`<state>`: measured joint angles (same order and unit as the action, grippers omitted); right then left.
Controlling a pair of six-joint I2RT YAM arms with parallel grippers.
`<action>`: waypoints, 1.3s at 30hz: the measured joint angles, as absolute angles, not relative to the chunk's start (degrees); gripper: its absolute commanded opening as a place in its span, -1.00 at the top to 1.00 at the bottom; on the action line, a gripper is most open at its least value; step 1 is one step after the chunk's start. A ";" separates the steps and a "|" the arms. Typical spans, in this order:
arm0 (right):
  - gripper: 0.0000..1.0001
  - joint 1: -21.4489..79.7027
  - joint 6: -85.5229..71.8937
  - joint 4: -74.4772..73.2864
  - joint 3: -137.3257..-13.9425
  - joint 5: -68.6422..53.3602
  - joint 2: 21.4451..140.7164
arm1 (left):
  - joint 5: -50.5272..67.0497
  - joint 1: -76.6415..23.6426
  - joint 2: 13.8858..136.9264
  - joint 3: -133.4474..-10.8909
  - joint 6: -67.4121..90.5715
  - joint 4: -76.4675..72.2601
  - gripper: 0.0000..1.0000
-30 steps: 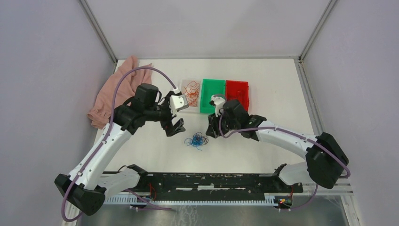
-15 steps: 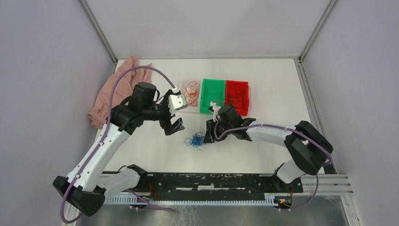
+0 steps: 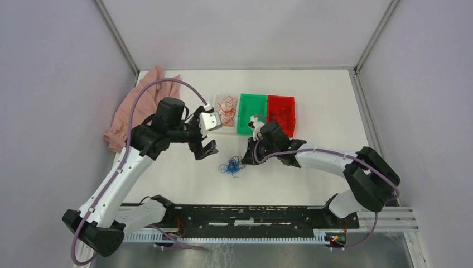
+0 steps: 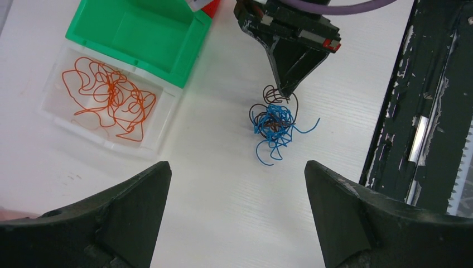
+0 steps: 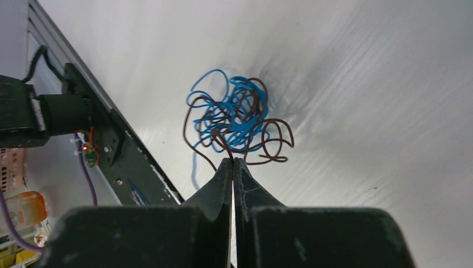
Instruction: Untangle the cables
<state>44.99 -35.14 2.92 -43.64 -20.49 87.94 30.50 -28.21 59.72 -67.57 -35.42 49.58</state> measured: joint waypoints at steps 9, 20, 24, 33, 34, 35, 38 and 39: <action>0.99 44.99 -31.57 -0.86 -49.47 -21.56 73.67 | 33.06 -28.21 54.94 -64.07 -35.35 44.99 -0.85; 0.99 46.39 -32.27 3.51 -55.33 -28.64 71.94 | 37.60 -28.21 52.01 -60.34 -35.38 38.83 -0.59; 0.99 47.05 -32.88 5.67 -56.80 -30.13 72.69 | 38.20 -28.21 51.33 -59.40 -35.38 37.36 -0.32; 0.99 49.25 -32.56 6.20 -59.18 -30.37 76.01 | 44.80 -28.21 51.88 -60.60 -35.42 38.59 0.24; 0.99 49.47 -32.40 5.85 -59.31 -30.37 76.16 | 45.28 -28.21 52.05 -60.88 -35.46 39.22 0.40; 0.99 49.60 -32.14 5.43 -59.51 -30.37 76.27 | 45.41 -28.21 52.14 -61.06 -35.62 39.64 0.59; 0.99 49.87 -31.27 4.62 -59.88 -30.17 76.36 | 45.04 -28.18 52.12 -61.25 -36.27 40.64 0.84; 0.99 49.89 -30.81 4.21 -59.88 -30.02 76.36 | 44.58 -28.14 52.12 -61.25 -36.36 40.75 0.89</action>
<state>49.89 -30.81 4.21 -59.88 -30.02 76.36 44.58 -28.14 52.12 -61.25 -36.36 40.75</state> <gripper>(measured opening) 0.012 0.128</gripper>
